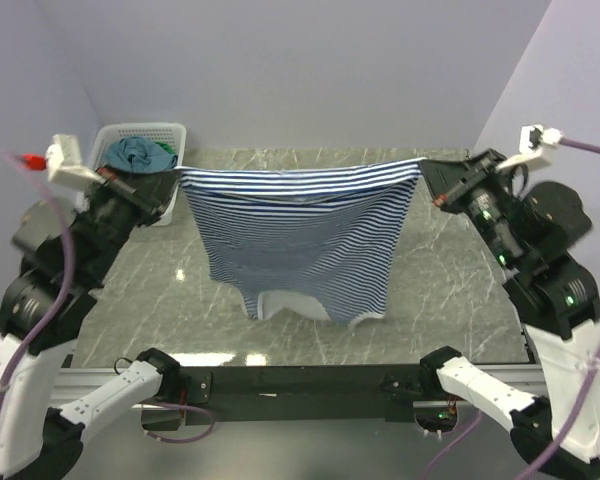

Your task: Fold and stack the tank tops

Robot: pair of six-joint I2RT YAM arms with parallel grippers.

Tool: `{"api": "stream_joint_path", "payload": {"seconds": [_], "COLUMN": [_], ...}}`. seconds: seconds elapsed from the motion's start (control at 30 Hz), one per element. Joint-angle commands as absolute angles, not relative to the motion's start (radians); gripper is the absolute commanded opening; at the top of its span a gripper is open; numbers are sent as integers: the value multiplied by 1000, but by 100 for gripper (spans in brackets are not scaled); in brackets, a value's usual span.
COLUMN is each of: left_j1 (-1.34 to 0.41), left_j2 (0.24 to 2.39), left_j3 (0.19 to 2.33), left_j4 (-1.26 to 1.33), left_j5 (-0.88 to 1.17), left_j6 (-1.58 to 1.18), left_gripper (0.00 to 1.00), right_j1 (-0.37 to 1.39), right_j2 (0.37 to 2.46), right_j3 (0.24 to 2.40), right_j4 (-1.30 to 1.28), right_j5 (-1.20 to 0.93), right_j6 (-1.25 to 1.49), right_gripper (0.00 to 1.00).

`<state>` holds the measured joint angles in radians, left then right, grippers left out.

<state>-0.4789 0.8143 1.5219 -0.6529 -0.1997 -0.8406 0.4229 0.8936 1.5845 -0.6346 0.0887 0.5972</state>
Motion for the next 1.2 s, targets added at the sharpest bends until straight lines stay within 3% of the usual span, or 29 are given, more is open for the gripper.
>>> {"api": "stream_joint_path", "payload": {"seconds": [0.0, 0.23, 0.47, 0.6, 0.77, 0.87, 1.17], "left_j1": [-474, -355, -232, -193, -175, -173, -198], "left_j2": [934, 1197, 1488, 1510, 1353, 1241, 794], "left_j3": [1516, 1650, 2108, 2168, 1831, 1560, 662], "left_j4": [-563, -384, -414, -446, -371, -310, -235], "left_j5": [-205, -86, 107, 133, 126, 143, 190], "left_j6": [-798, -732, -698, -693, -710, -742, -942], "left_gripper": [0, 0, 0, 0, 0, 1, 1], "right_j1": [416, 331, 268, 256, 235, 230, 195], "right_j2": [1012, 1225, 1456, 1506, 1422, 1275, 984], "right_j3": [1626, 1732, 2097, 2200, 1963, 1582, 776], "right_j4": [-586, -437, -495, -528, -479, -430, -379], "right_j5": [72, -66, -146, -158, -172, -160, -129], "right_j6": [545, 526, 546, 546, 552, 560, 606], "right_gripper": [0, 0, 0, 0, 0, 0, 0]}}
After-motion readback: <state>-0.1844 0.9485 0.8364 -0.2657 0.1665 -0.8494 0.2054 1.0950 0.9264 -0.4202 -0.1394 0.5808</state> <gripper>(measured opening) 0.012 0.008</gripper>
